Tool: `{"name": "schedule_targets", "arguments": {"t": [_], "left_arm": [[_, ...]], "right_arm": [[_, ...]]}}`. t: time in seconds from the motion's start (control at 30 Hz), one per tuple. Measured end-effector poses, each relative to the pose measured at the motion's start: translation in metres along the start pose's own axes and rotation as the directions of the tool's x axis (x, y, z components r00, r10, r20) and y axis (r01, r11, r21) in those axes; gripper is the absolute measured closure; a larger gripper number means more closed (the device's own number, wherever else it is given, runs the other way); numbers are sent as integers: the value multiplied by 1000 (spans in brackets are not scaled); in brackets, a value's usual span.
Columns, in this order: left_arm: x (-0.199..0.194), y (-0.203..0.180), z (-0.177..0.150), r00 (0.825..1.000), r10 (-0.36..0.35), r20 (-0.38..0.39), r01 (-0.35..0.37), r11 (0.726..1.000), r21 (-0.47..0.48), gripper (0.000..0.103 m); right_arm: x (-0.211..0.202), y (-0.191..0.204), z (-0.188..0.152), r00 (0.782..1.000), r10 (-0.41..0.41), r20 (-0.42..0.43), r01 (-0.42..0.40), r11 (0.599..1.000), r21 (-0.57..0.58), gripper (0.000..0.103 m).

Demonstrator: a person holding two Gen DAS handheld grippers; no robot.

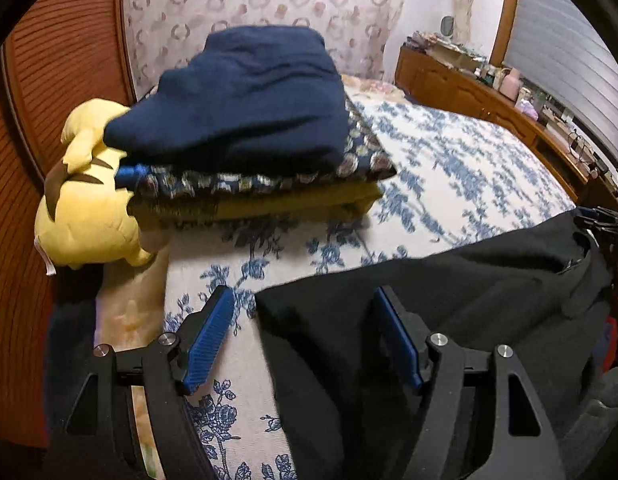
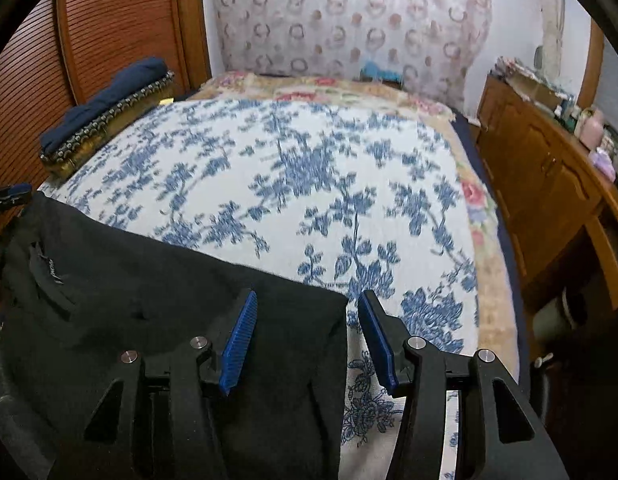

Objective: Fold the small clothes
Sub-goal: 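Lift the hem with both grippers and fold it toward the collar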

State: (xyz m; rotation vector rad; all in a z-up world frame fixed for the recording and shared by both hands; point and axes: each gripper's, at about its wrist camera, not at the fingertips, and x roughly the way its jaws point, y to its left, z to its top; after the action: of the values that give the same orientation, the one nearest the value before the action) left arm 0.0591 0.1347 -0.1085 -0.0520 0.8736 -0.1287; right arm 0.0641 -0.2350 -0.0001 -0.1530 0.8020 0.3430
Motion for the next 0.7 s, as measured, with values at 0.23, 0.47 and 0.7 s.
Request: {"name": "schedule_targets", "arguments": {"t": [0.23, 0.47, 0.7], "left_arm": [[7, 2, -5, 1000, 5, -12, -5, 1000, -17, 35], [6, -4, -6, 1000, 1, -6, -1, 1000, 2, 45], [4, -6, -6, 1000, -25, -4, 25, 1000, 4, 63]], "right_arm": [[7, -8, -4, 999, 18, -31, -17, 999, 29, 33], [14, -1, -2, 999, 32, -35, -31, 999, 19, 31], [16, 7, -5, 998, 57, -27, -58, 998, -14, 46]]}}
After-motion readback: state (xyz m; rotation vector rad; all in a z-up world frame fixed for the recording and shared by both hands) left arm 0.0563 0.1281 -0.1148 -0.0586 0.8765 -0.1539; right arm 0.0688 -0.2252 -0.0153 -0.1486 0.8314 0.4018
